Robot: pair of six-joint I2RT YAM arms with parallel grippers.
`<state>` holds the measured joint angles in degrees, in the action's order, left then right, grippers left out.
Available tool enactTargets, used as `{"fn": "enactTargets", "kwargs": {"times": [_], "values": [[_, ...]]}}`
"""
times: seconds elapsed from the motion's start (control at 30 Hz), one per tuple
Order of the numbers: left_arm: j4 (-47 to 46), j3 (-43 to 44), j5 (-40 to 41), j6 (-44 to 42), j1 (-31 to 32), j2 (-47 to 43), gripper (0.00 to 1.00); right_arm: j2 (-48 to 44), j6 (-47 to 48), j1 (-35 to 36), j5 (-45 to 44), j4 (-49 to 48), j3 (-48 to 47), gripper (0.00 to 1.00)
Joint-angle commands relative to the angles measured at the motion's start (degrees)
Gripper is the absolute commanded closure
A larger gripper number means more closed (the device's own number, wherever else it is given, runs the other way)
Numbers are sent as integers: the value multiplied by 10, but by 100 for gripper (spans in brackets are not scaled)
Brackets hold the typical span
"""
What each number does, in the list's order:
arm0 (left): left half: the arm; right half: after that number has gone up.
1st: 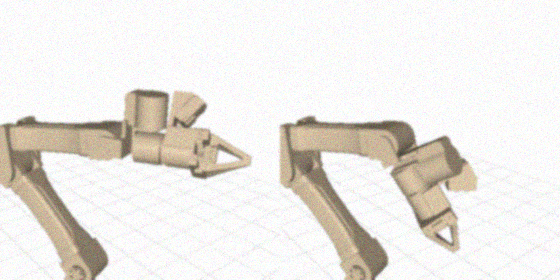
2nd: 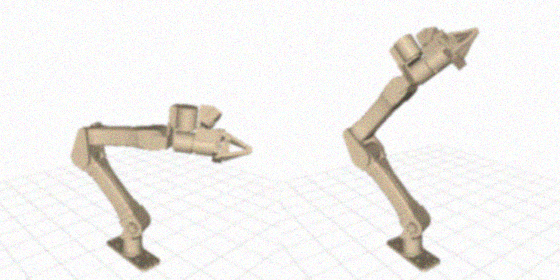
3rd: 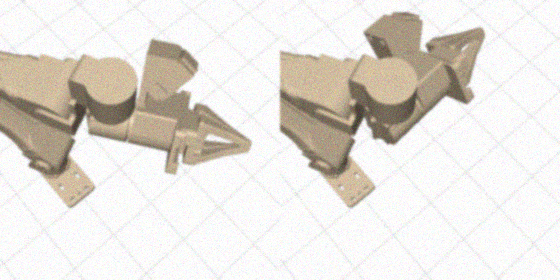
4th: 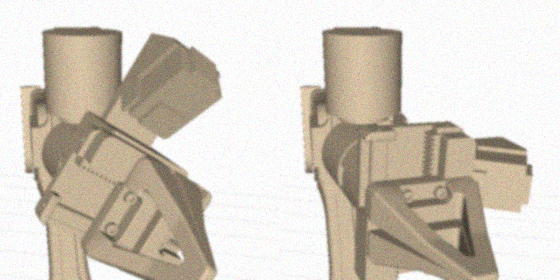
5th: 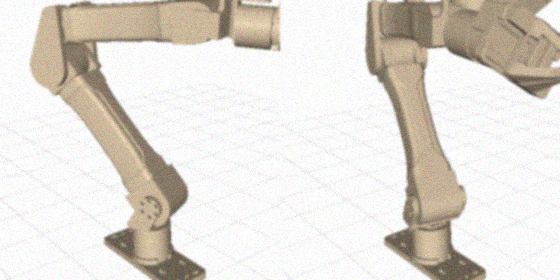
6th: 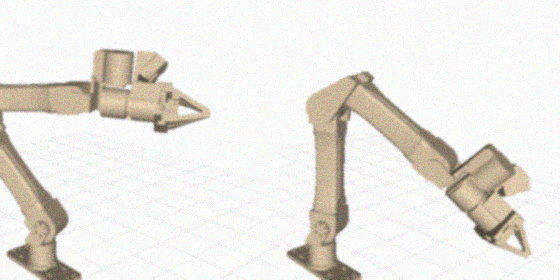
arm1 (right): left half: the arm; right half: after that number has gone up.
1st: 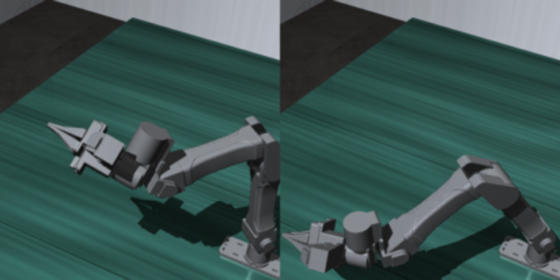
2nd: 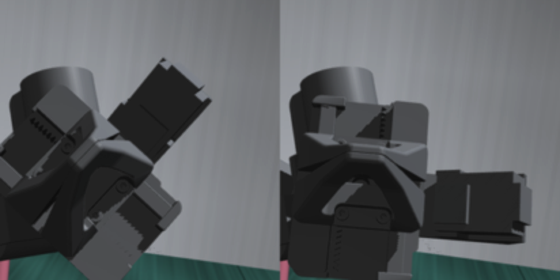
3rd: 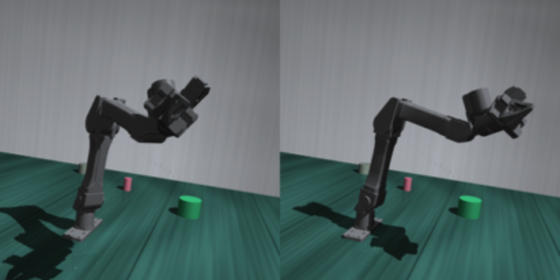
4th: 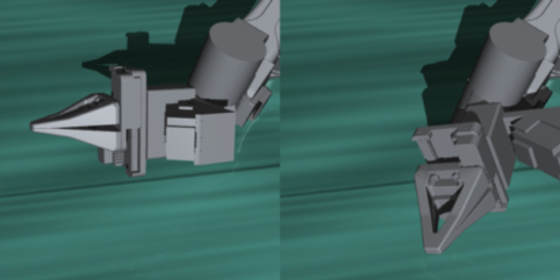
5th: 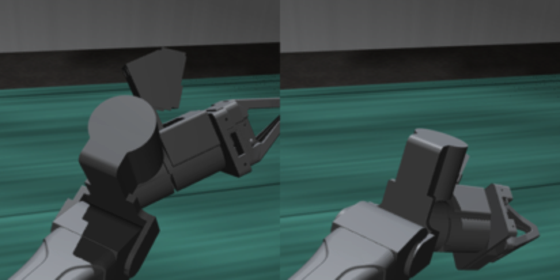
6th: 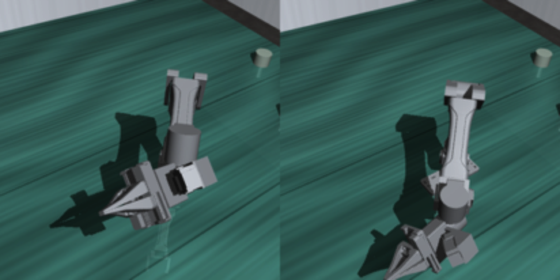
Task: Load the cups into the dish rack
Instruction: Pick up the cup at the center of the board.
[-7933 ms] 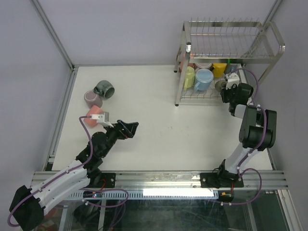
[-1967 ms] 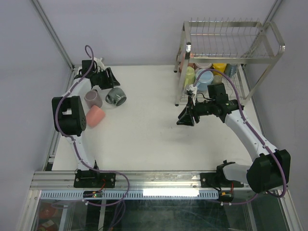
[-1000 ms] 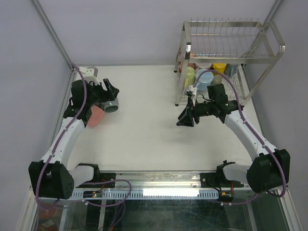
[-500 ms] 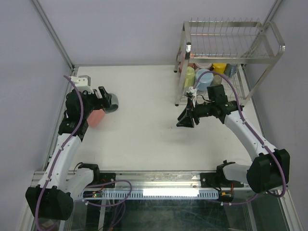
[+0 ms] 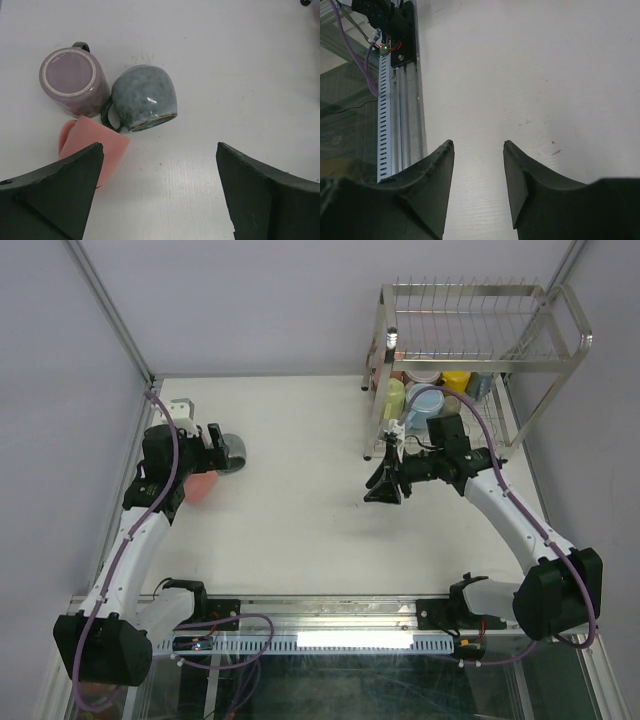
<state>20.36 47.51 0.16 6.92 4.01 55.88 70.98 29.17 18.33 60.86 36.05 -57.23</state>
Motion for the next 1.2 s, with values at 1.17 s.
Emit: {"fn": "enactTargets", "kwargs": {"times": [1.17], "values": [[12, 72, 416, -307, 247, 253, 16, -8, 41, 19, 20, -16, -8, 53]]}}
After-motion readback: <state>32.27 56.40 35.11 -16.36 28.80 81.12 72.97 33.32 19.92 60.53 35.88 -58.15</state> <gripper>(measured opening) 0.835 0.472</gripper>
